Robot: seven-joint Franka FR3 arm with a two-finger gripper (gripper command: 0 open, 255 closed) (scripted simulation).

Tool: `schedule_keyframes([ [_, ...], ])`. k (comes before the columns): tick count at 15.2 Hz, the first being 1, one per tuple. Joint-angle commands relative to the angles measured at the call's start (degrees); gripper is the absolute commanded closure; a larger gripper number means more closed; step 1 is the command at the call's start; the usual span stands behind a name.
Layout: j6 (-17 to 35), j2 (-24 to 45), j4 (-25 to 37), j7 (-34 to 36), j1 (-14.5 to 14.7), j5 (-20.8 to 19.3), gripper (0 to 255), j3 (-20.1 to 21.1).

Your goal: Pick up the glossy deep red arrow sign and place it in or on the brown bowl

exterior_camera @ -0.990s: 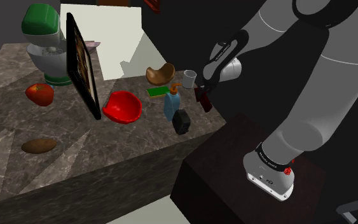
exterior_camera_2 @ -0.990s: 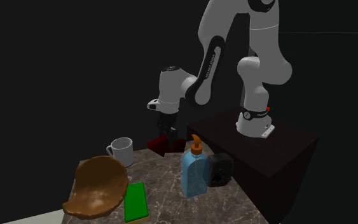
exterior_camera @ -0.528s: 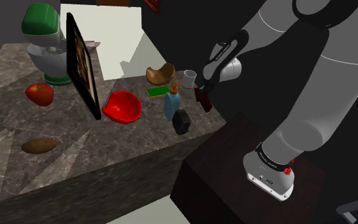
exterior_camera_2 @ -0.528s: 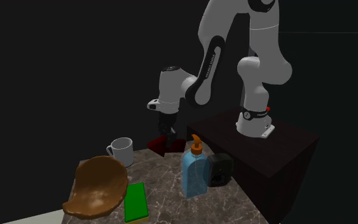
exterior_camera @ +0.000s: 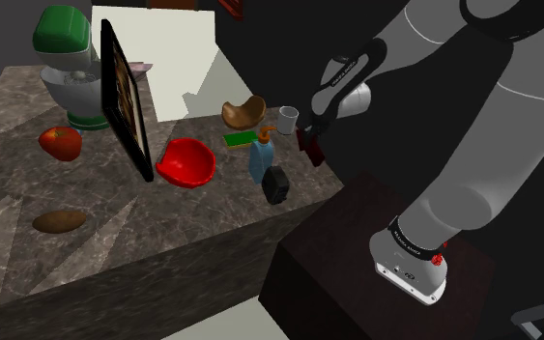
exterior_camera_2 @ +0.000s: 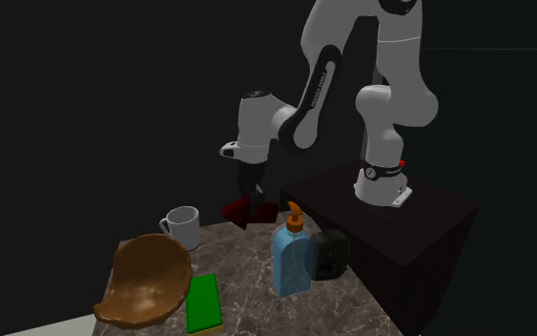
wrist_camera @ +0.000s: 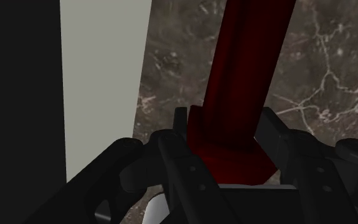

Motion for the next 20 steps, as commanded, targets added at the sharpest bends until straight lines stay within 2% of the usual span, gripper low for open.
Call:
schedule_keyframes([
  [1,-1.5,-1.6,-0.1,0.7,0.4,-0.9,255,-0.5],
  [10,-8.9,-8.9,0.2,3.3,1.0,-4.8,255,-1.7],
  [20,-17.4,-15.9,1.8,5.0,0.9,-7.3,255,-1.7],
])
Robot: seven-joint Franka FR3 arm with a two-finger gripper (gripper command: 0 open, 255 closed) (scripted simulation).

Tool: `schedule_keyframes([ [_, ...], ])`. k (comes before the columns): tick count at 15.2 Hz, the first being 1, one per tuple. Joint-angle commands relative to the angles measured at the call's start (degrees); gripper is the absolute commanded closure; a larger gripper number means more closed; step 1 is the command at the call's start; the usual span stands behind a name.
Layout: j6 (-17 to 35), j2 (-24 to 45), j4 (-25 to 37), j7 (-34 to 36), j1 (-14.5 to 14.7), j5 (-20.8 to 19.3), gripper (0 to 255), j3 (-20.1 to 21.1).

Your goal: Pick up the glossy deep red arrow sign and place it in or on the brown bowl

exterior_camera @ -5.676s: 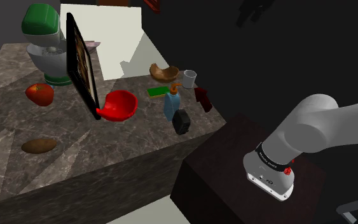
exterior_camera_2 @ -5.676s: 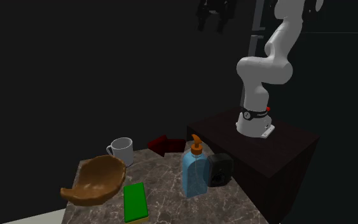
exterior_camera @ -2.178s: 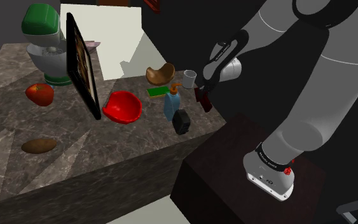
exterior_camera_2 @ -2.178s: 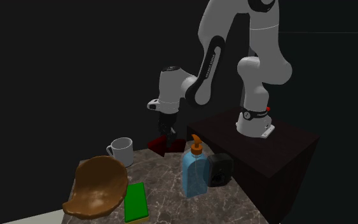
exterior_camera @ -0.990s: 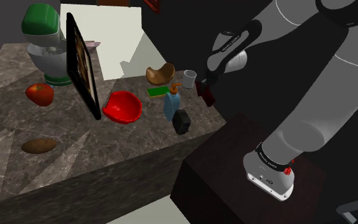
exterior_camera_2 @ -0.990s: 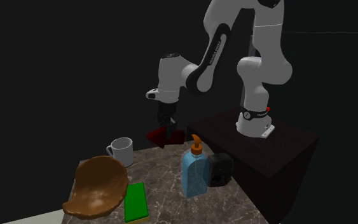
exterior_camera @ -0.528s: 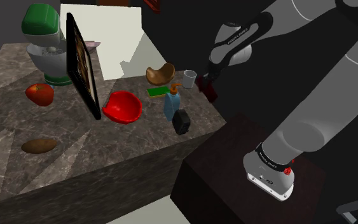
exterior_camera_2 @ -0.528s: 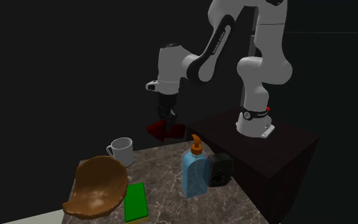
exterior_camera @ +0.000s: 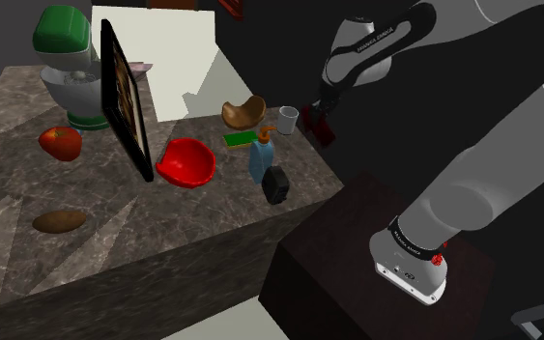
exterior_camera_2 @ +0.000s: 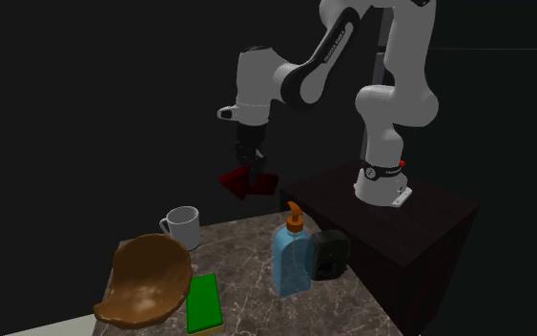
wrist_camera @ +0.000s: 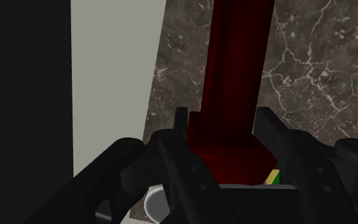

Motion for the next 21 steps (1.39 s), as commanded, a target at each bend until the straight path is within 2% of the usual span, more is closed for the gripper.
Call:
schedule_keyframes([
  [1,-1.8,-1.1,0.7,0.1,0.0,-0.3,255,0.0],
  [8,-7.3,-4.8,2.6,0.7,-0.1,-1.1,255,0.3],
  [14,-10.3,6.7,16.7,1.6,2.0,2.6,255,1.9],
  [21,-16.3,20.2,35.9,2.8,2.9,5.7,255,3.6],
])
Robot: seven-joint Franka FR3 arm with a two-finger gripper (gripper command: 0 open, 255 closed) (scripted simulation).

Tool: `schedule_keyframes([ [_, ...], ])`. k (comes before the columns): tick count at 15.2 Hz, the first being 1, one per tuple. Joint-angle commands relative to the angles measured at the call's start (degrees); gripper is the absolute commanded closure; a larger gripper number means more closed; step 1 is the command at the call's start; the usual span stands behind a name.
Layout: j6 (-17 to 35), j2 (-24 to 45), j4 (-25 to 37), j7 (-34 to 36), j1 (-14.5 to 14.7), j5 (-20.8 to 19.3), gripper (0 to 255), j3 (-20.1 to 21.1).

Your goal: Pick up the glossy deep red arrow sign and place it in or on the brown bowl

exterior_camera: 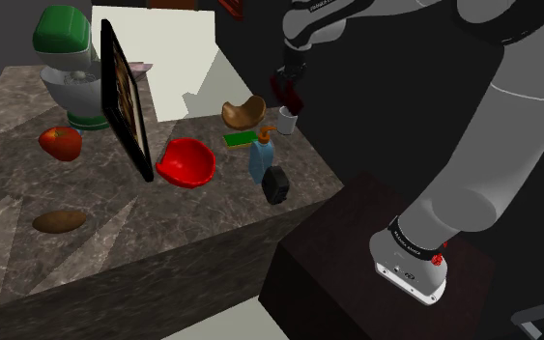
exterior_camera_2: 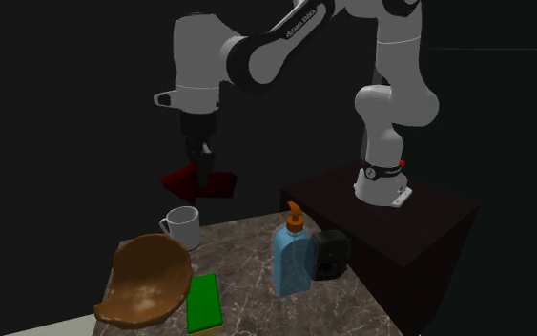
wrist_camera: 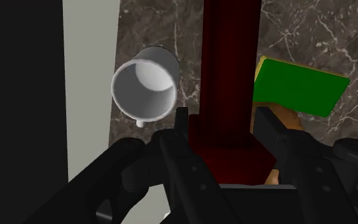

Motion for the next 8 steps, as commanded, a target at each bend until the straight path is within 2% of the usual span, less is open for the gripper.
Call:
schedule_keyframes([
  [1,-2.1,4.4,6.5,0.3,0.0,0.8,255,0.5],
  [8,-12.3,20.6,32.7,1.9,-0.4,2.7,255,1.9],
])
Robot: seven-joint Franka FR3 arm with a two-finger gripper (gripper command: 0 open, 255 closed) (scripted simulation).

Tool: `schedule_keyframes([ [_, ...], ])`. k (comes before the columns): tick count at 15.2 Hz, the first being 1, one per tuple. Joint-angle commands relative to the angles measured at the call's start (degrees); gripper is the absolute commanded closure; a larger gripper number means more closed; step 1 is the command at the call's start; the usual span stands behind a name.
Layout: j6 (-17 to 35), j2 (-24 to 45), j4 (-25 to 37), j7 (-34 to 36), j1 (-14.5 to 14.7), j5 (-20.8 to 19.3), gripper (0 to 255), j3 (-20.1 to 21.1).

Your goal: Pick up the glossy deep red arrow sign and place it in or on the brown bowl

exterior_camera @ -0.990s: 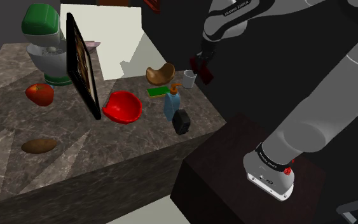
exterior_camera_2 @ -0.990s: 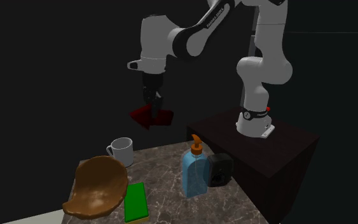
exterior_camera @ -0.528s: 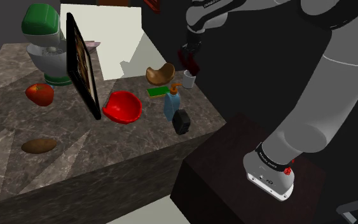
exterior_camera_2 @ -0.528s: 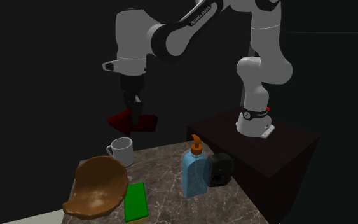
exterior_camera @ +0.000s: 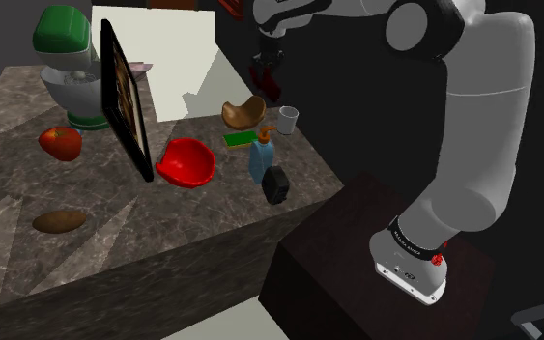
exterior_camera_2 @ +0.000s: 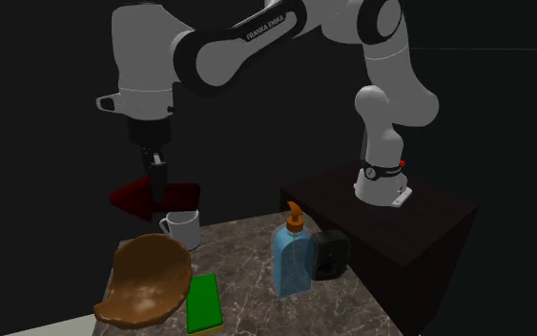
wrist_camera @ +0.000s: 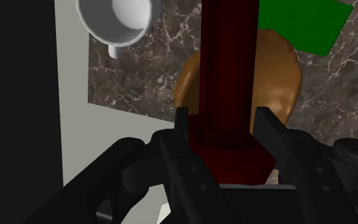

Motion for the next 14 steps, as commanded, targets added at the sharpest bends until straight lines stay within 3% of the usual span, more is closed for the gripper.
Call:
schedule_keyframes([
  [1,-4.0,5.8,9.8,0.7,-0.2,0.5,255,0.4],
  [3,-8.8,12.4,21.2,1.3,-0.8,0.9,255,0.8],
  [14,-1.7,14.4,16.1,1.3,-0.6,1.2,255,1.1],
])
